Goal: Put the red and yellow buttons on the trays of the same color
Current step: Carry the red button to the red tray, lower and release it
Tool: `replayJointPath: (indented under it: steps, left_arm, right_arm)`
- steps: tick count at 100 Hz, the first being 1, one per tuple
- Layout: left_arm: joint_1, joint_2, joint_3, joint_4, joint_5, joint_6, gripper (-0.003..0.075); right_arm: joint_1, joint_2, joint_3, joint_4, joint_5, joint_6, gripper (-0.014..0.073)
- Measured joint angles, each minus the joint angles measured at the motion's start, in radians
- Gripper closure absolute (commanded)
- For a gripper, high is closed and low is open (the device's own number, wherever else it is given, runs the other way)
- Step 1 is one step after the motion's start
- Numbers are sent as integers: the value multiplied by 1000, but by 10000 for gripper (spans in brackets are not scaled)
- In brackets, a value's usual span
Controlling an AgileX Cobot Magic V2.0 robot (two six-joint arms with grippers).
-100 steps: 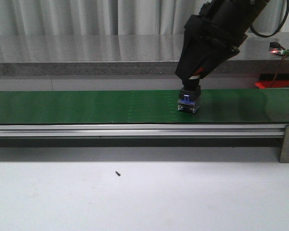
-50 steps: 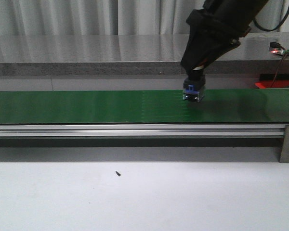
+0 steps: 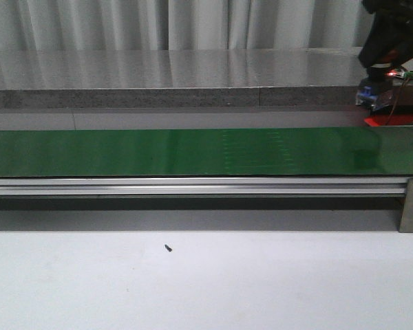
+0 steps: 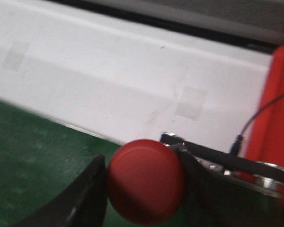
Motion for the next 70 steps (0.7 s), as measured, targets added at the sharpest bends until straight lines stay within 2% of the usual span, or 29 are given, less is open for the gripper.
replayJointPath:
  steps: [28, 70]
  left_arm:
    - [0, 0, 0, 0, 0, 0, 740]
    - [0, 0, 0, 0, 0, 0, 740]
  right_arm:
    - [-128, 2, 0, 4, -113, 81, 484]
    - [-189, 106, 0, 65, -231, 95, 484]
